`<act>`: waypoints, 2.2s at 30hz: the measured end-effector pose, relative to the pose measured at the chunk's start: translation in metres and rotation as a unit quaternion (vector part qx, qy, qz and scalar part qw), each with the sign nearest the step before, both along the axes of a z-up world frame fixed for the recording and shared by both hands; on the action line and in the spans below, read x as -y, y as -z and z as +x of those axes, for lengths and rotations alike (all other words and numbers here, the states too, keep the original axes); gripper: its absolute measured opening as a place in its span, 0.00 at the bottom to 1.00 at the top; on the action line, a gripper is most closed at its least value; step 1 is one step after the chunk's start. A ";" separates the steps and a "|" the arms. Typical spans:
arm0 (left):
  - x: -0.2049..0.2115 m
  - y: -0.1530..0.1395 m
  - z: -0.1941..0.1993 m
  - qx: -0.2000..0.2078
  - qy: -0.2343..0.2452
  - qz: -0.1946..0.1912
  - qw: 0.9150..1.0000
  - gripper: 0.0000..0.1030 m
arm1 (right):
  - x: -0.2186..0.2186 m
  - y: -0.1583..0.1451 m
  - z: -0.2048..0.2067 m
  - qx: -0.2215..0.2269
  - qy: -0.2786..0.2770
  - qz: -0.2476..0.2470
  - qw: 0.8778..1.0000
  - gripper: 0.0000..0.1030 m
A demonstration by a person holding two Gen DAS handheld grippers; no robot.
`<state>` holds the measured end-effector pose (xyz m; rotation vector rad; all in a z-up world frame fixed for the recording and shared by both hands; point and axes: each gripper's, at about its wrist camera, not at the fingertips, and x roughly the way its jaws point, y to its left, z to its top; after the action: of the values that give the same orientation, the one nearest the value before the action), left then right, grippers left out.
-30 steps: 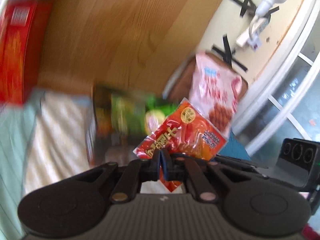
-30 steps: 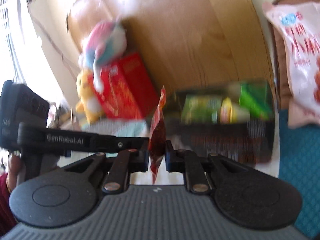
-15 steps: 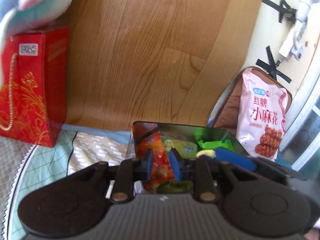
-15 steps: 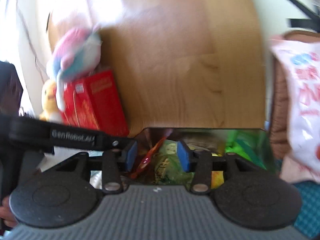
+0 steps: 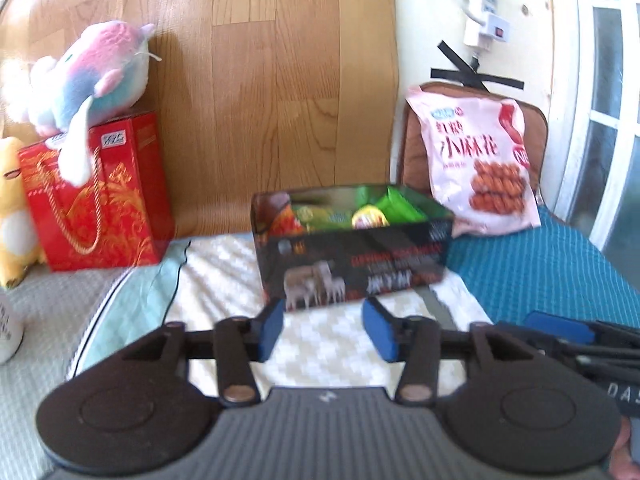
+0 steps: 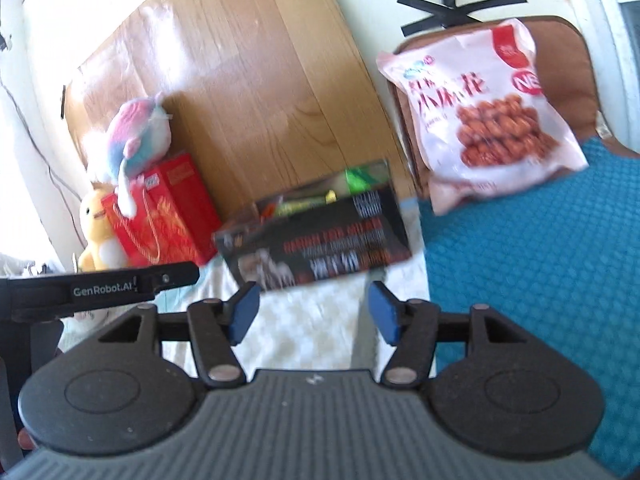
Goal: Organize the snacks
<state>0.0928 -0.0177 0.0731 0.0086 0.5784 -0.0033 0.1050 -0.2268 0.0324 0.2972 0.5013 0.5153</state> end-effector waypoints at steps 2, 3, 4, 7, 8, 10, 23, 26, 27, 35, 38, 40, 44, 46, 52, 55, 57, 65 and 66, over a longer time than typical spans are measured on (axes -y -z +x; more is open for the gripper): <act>0.004 0.003 -0.013 -0.003 -0.008 -0.002 1.000 0.58 | 0.002 0.001 -0.013 -0.001 -0.002 -0.006 1.000 0.72; 0.006 0.005 -0.019 -0.004 -0.012 -0.003 1.000 0.66 | 0.003 0.002 -0.018 -0.002 -0.001 -0.008 1.000 0.78; 0.006 0.007 -0.024 -0.006 -0.017 -0.005 1.000 0.73 | 0.005 0.002 -0.023 -0.002 0.001 -0.009 1.000 0.86; 0.007 0.010 -0.038 -0.004 -0.033 -0.005 0.999 1.00 | 0.006 0.002 -0.035 -0.001 0.003 -0.006 1.000 0.96; 0.007 0.011 -0.042 -0.004 -0.040 -0.001 0.999 1.00 | 0.006 0.002 -0.038 -0.001 0.000 -0.006 1.000 0.97; 0.006 0.014 -0.048 -0.011 -0.053 0.000 0.999 1.00 | 0.005 0.004 -0.043 -0.006 -0.005 -0.009 1.000 1.00; -0.003 0.034 -0.053 -0.056 -0.099 0.009 0.994 1.00 | -0.001 0.018 -0.047 -0.043 -0.007 -0.036 0.998 1.00; 0.000 0.041 -0.049 -0.063 -0.098 0.010 0.993 1.00 | 0.001 0.021 -0.044 -0.045 -0.002 -0.045 0.998 1.00; 0.002 0.043 -0.048 -0.065 -0.099 0.015 0.993 1.00 | 0.002 0.022 -0.043 -0.044 -0.001 -0.050 0.998 1.00; 0.012 0.056 -0.037 -0.074 -0.100 0.020 0.992 1.00 | 0.019 0.024 -0.030 -0.017 0.035 -0.094 0.995 1.00; 0.014 0.060 -0.031 -0.076 -0.104 0.020 0.991 1.00 | 0.026 0.026 -0.023 -0.012 0.051 -0.100 0.994 1.00; 0.016 0.062 -0.027 -0.076 -0.108 0.028 0.991 1.00 | 0.028 0.027 -0.018 -0.007 0.056 -0.107 0.993 1.00; 0.021 0.067 -0.022 -0.075 -0.111 0.049 0.990 1.00 | 0.028 0.033 -0.012 -0.007 0.055 -0.107 0.993 1.00; 0.022 0.069 -0.020 -0.074 -0.110 0.049 0.990 1.00 | 0.029 0.035 -0.010 -0.018 0.047 -0.102 0.994 1.00; 0.020 0.073 -0.016 -0.069 -0.116 0.041 0.990 1.00 | 0.029 0.037 -0.010 -0.020 0.047 -0.095 0.994 1.00; 0.019 0.074 -0.017 -0.069 -0.117 0.036 0.990 1.00 | 0.031 0.038 -0.008 -0.030 0.046 -0.087 0.995 1.00; 0.018 0.074 -0.018 -0.069 -0.118 0.033 0.990 1.00 | 0.032 0.039 -0.007 -0.032 0.047 -0.082 0.995 1.00; 0.015 0.075 -0.020 -0.069 -0.121 0.023 0.990 1.00 | 0.032 0.039 -0.008 -0.036 0.048 -0.082 0.995 1.00; 0.015 0.075 -0.020 -0.069 -0.121 0.023 0.990 1.00 | 0.032 0.039 -0.007 -0.037 0.048 -0.082 0.995 1.00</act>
<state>0.0727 -0.0328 -0.0019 -0.0182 0.7146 0.2475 0.0981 -0.2591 -0.0069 0.1831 0.5949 0.3690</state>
